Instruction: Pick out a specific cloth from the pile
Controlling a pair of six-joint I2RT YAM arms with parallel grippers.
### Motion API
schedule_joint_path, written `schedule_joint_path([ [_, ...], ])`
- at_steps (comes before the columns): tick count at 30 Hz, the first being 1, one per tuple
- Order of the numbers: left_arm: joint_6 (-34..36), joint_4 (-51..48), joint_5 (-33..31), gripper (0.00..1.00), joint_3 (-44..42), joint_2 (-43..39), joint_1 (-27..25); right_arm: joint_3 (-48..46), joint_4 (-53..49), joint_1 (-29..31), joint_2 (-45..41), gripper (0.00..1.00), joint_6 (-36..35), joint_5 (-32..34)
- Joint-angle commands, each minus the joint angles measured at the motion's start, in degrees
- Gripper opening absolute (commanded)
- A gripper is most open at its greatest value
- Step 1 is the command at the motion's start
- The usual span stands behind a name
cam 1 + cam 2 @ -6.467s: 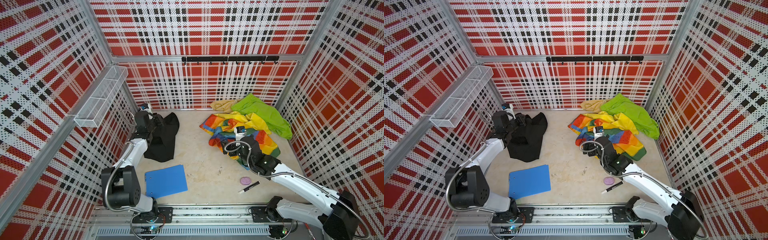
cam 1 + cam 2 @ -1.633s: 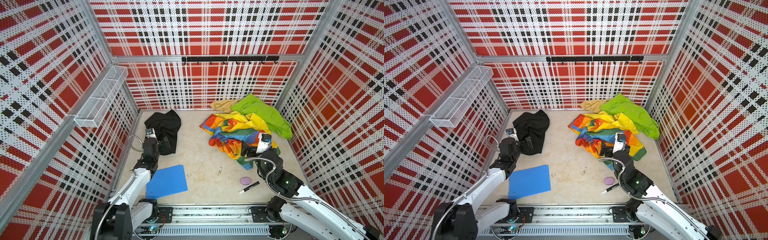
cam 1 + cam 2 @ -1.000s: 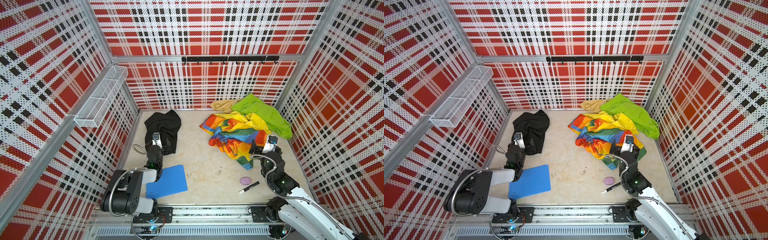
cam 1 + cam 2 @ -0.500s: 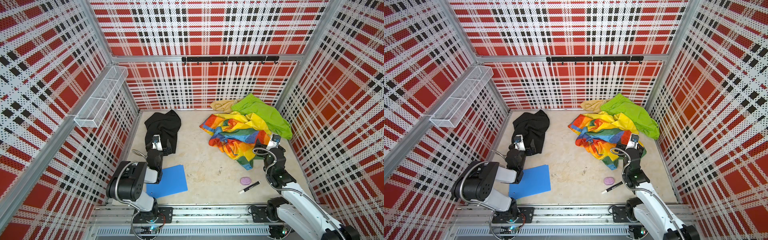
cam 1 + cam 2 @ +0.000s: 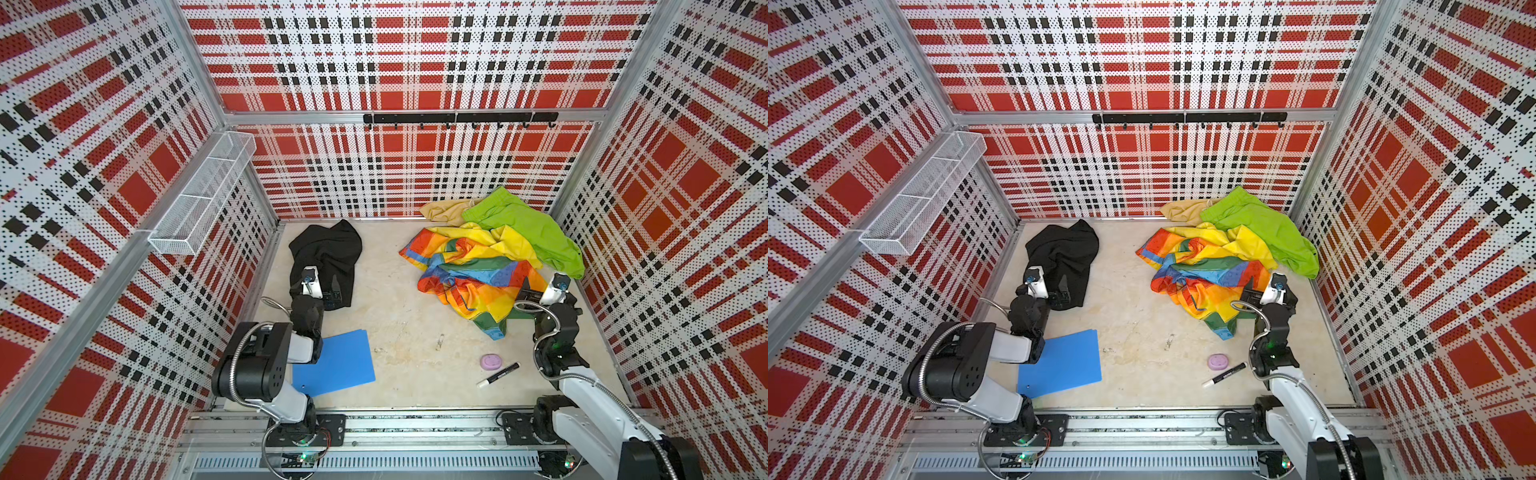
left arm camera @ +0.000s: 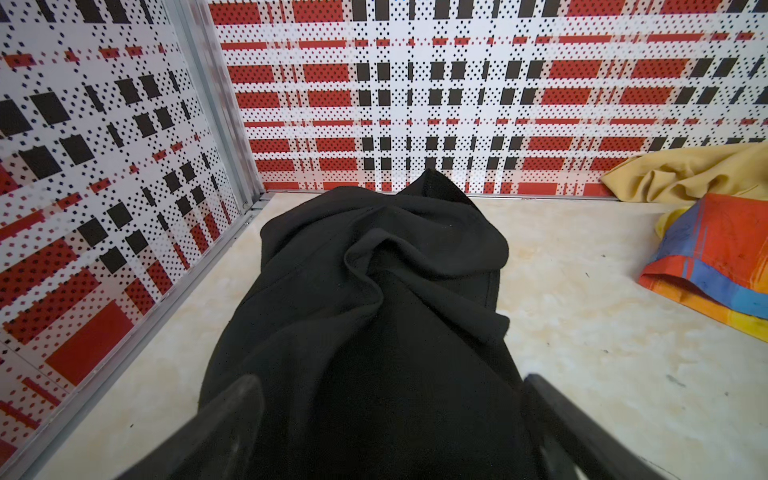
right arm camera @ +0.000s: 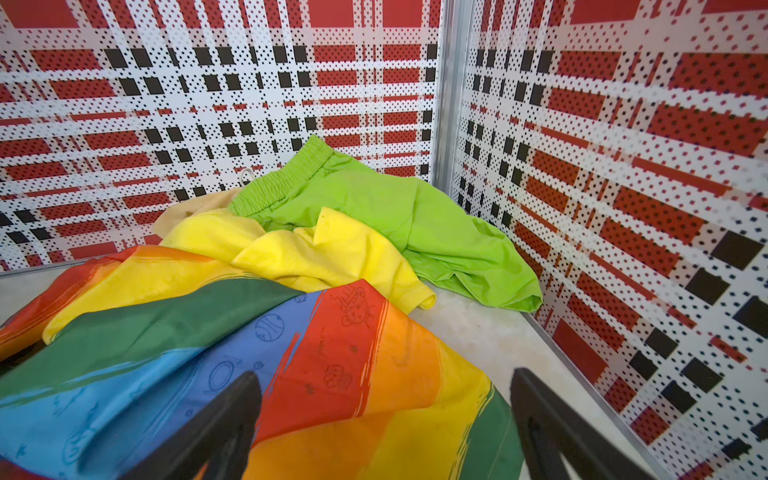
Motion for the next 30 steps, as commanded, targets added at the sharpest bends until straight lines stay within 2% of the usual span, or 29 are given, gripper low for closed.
schedule_joint_path([
  [1, -0.4, 0.4, 0.3, 0.99, 0.6, 0.0, 0.1, -1.6, 10.0, -0.7, 2.6, 1.00, -1.5, -1.5],
  [12, -0.3, 0.5, 0.0, 0.99, 0.5, 0.0, -0.1, -4.9, 31.2, -1.0, 20.0, 1.00, -1.9, -1.6],
  [16, -0.1, 1.0, -0.4, 0.99, 0.3, 0.1, -0.4, -4.8, 32.7, -1.0, 22.3, 1.00, -1.6, -2.9],
  [26, 0.0, 1.1, -0.7, 0.99, 0.2, 0.1, -0.6, -1.8, 35.4, -1.1, 29.2, 1.00, -2.9, -1.4],
  [28, 0.0, 1.2, -0.7, 0.99, 0.2, 0.0, -0.6, -2.9, 41.4, -1.1, 33.0, 1.00, -2.8, -1.5],
  [30, 0.1, 1.2, -0.7, 0.99, 0.2, 0.1, -0.6, -4.5, 48.2, -1.1, 37.3, 1.00, -3.5, -4.6],
])
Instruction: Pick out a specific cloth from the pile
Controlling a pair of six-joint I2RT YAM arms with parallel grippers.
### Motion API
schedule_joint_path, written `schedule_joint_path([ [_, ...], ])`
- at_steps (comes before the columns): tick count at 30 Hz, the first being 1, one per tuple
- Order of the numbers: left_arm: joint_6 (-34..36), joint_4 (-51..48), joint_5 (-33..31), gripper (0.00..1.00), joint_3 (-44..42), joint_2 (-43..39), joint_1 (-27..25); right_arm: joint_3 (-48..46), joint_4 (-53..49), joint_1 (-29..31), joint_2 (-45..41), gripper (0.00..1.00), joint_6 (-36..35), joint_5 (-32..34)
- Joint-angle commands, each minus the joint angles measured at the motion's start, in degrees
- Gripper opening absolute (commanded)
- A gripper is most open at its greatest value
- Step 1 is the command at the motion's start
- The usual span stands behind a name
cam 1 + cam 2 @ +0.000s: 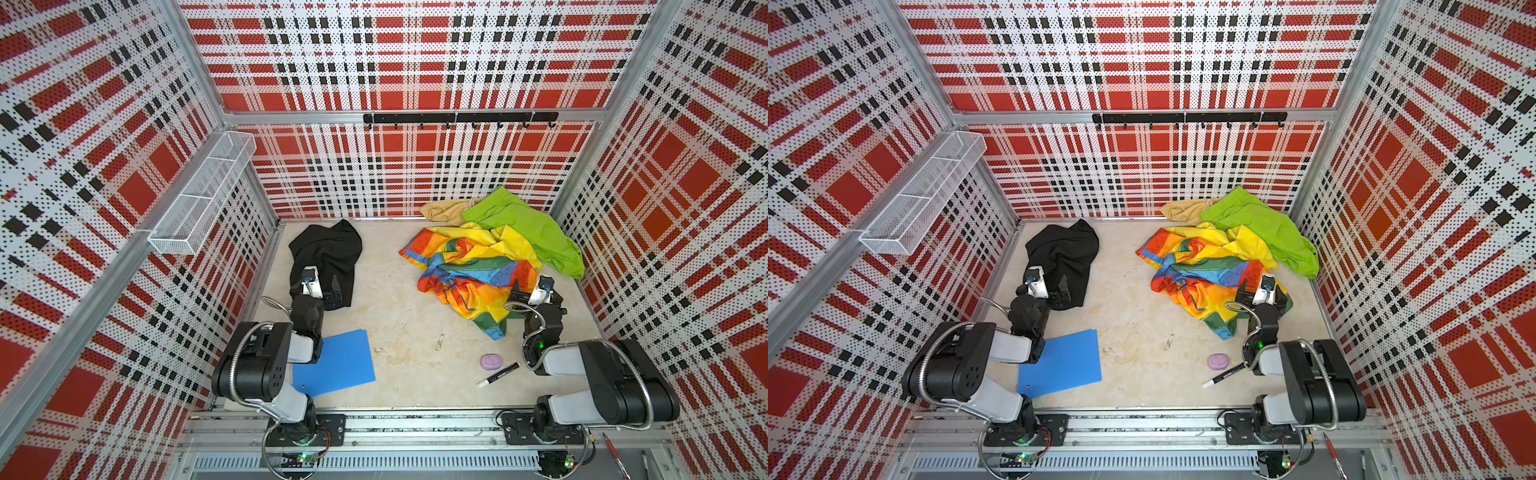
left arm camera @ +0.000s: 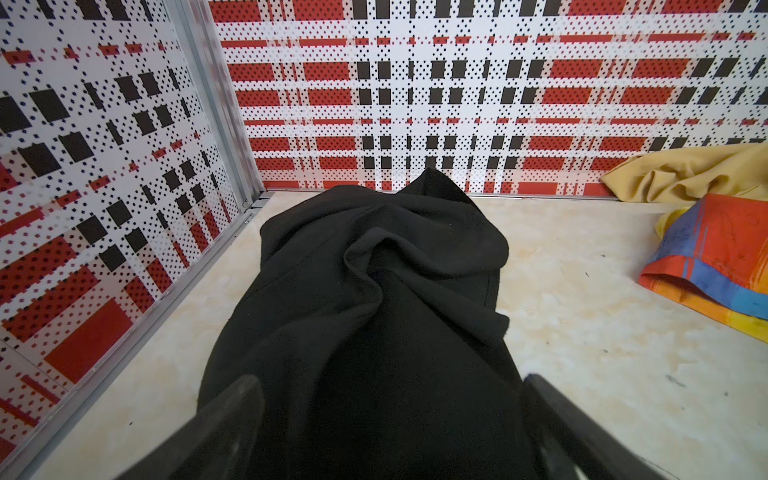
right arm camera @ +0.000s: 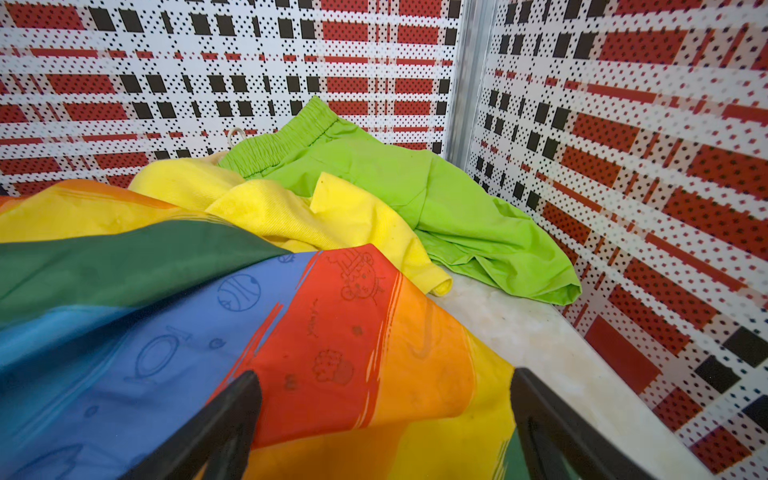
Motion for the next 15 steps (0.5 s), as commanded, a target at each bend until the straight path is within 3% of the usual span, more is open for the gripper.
schedule_joint_path([
  [1, 0.2, 1.4, -0.5, 0.99, 0.2, 0.0, -0.3, -2.2, 17.8, -0.2, 6.8, 1.00, -2.3, -3.4],
  [6, 0.3, 1.4, -0.6, 0.99, 0.2, 0.1, -0.3, -0.3, 13.1, -0.2, 5.8, 1.00, -0.9, -0.1],
  [9, 0.3, 1.4, -0.6, 0.99, 0.1, 0.1, -0.3, 4.1, 2.1, -0.2, 4.4, 1.00, 0.9, 3.0],
  [15, 0.3, 1.4, -0.6, 0.99, 0.2, 0.0, -0.3, 4.0, 3.1, -0.2, 4.8, 1.00, 0.8, 3.7],
])
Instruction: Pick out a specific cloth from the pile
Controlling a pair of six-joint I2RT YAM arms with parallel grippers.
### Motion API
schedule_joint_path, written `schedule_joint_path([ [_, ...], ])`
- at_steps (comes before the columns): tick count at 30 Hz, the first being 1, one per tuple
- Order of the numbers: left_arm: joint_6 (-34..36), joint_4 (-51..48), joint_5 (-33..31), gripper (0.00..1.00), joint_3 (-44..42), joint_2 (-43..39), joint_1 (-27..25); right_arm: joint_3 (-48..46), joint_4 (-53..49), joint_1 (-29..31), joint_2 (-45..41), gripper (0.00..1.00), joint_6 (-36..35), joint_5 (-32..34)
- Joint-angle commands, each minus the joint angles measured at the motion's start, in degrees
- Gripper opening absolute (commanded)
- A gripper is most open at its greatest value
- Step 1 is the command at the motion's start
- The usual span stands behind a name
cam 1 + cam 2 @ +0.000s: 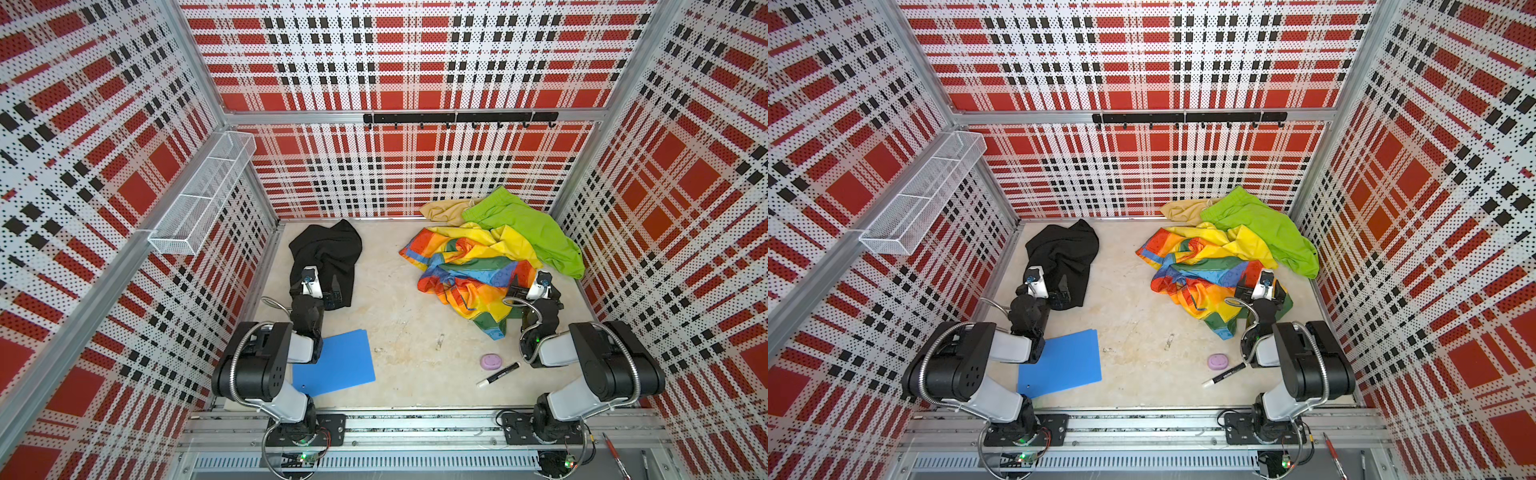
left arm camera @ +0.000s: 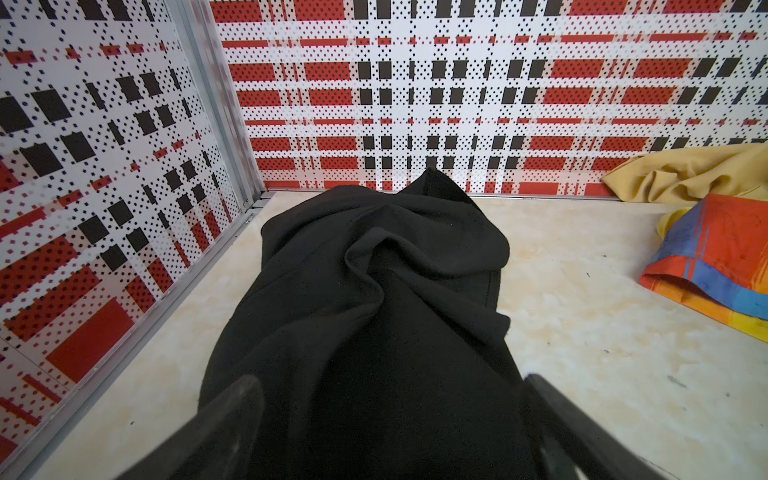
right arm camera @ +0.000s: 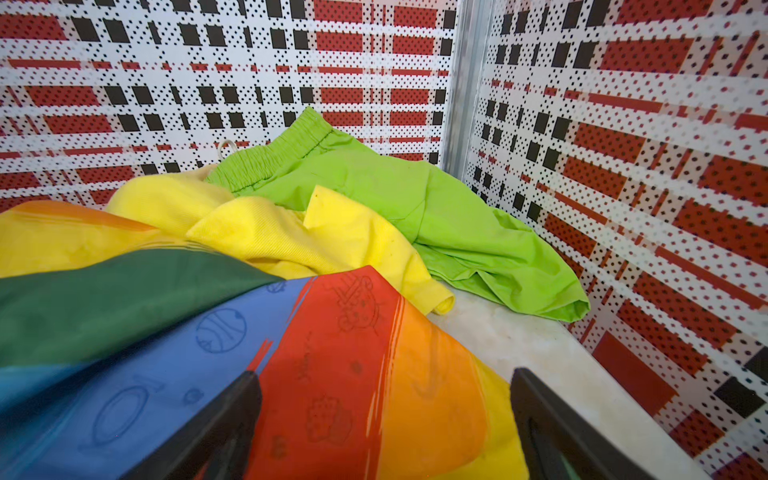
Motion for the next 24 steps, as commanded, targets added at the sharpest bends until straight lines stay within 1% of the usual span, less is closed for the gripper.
schedule_joint_path([
  [1, 0.3, 1.4, -0.5, 0.99, 0.2, 0.0, -0.3, 0.6, 0.7, -0.1, 0.0, 1.00, 0.7, 1.7],
  [6, 0.3, 1.4, -0.4, 0.99, 0.2, 0.1, -0.3, 0.6, 0.7, -0.2, -0.1, 1.00, 0.9, 1.6],
  [8, 0.3, 1.4, -0.3, 0.99, 0.2, 0.1, -0.3, 0.2, 1.2, -0.2, -0.2, 1.00, 0.6, 0.3],
  [11, 0.3, 1.4, -0.3, 0.99, 0.2, 0.0, -0.2, -1.6, 5.0, -0.3, -0.1, 1.00, -3.0, -8.7],
  [12, 0.3, 1.4, -0.3, 0.99, 0.2, 0.0, -0.3, -1.5, 4.8, -0.2, 0.0, 1.00, -3.9, -10.9],
  [15, 0.3, 1.3, -0.4, 0.99, 0.2, 0.0, -0.3, 1.0, -0.7, -0.5, -0.5, 1.00, -3.3, -11.3],
  [17, 0.3, 1.3, -0.3, 0.99, 0.2, 0.1, -0.3, 1.2, -0.8, -0.7, -0.4, 1.00, -2.8, -10.3],
  [24, 0.3, 1.4, -0.4, 0.99, 0.2, 0.0, -0.3, 1.2, -0.8, -0.7, -0.4, 1.00, -2.8, -10.2],
])
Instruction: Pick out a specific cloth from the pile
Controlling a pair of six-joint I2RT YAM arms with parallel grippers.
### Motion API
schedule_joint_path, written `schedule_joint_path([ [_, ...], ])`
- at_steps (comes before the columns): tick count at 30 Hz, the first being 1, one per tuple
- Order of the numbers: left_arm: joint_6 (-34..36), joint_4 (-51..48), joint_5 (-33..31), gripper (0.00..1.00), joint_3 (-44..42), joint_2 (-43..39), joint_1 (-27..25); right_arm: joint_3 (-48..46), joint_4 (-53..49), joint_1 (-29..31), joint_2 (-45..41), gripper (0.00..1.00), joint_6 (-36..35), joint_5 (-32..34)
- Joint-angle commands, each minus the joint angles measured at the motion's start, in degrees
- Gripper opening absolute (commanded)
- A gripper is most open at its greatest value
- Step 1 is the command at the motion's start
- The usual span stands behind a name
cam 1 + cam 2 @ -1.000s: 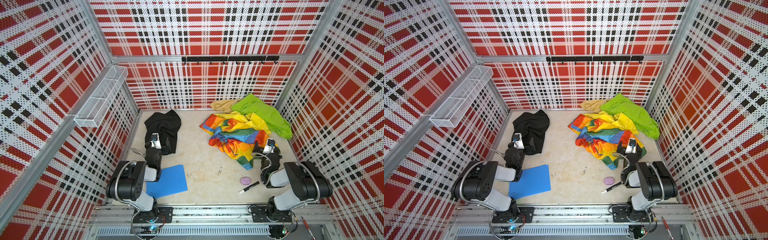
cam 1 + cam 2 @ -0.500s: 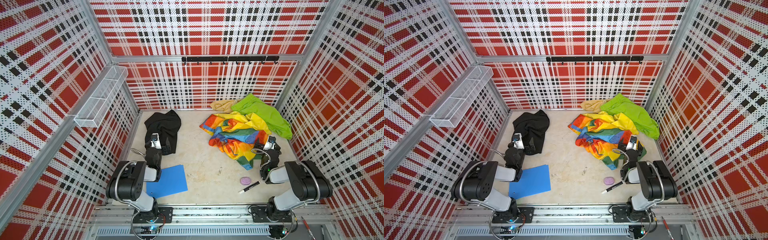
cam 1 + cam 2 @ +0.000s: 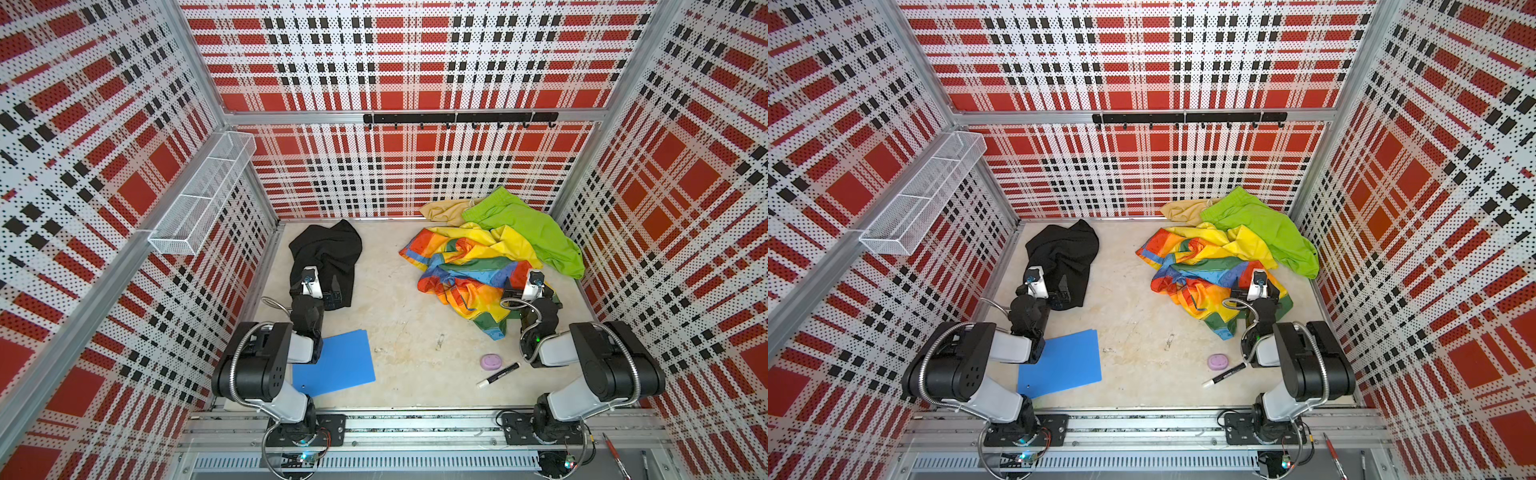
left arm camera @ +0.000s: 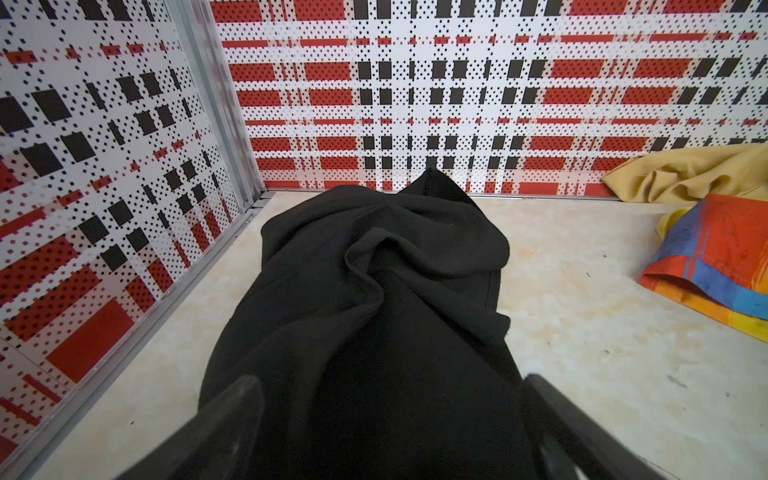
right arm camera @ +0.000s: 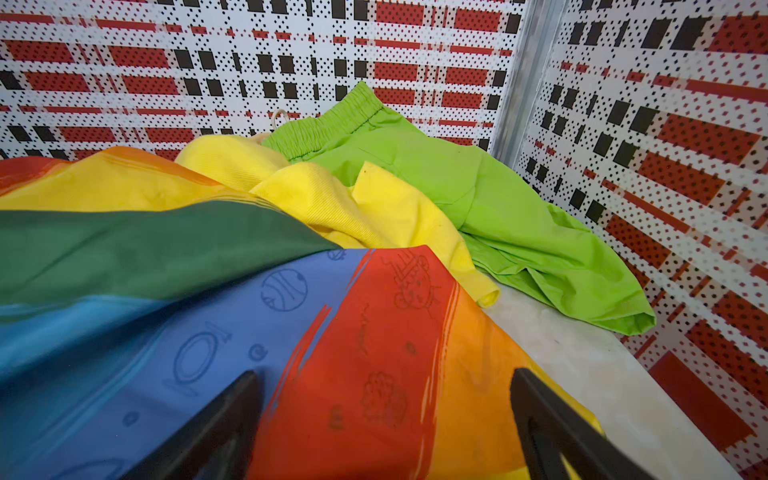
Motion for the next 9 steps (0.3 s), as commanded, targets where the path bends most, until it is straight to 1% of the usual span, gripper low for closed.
schedule_joint_path([
  [1, 0.3, 1.4, -0.3, 0.99, 0.2, 0.0, -0.3, 1.0, 1.6, -0.3, -0.4, 1.00, -0.7, -0.8],
  [9, 0.4, 1.5, -0.2, 0.99, 0.2, 0.0, -0.2, 1.0, 1.6, -0.3, -0.4, 1.00, -0.7, -0.8],
])
